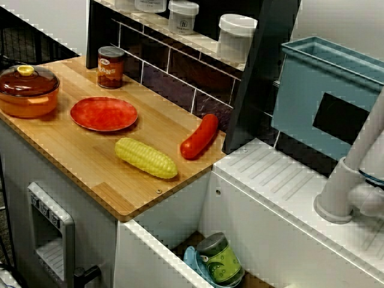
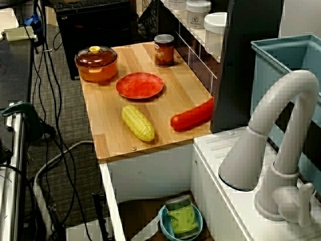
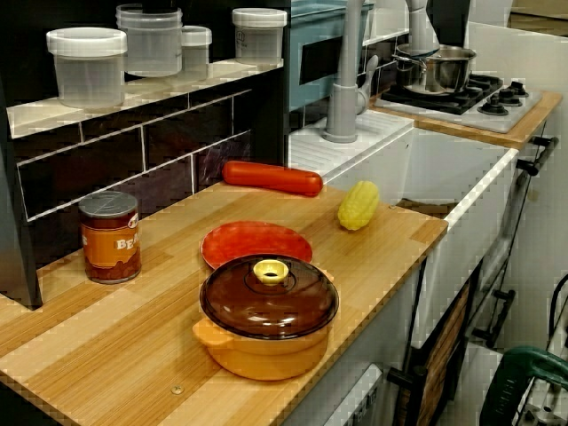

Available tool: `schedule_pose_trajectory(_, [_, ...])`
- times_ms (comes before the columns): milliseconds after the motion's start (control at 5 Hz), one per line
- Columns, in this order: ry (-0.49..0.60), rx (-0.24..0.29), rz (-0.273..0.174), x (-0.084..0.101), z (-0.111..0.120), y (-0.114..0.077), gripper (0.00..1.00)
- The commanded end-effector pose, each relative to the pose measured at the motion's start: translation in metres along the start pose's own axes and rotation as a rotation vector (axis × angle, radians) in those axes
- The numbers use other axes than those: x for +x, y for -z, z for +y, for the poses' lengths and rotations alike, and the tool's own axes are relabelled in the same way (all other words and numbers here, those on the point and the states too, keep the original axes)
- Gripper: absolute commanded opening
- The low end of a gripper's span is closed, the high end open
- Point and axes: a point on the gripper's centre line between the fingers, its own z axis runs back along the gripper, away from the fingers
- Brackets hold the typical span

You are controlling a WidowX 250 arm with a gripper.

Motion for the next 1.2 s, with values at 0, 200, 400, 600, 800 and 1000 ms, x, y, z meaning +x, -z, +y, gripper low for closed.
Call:
schedule_pose_trajectory(0, [-0.001, 0.014, -0.061, 0.0059, 0.0031, -0.0201, 0.00])
schedule_pose_trajectory(200, [-0.001, 0.013, -0.062, 0.0063, 0.0017, -0.0197, 0.00])
schedule_pose_trajectory(400, [-0.003, 0.012, -0.065, 0.0069, 0.0013, -0.0204, 0.00])
schedule_pose_trajectory(600, [-0.011, 0.024, -0.067, 0.0071, 0.0008, -0.0184, 1.00])
schedule_pose_trajectory(800, [-0.009, 0.017, -0.063, 0.0059, 0.0008, -0.0183, 1.00])
schedule_pose_trajectory(1000, [-0.003, 0.011, -0.066, 0.0028, 0.0008, -0.0201, 1.00])
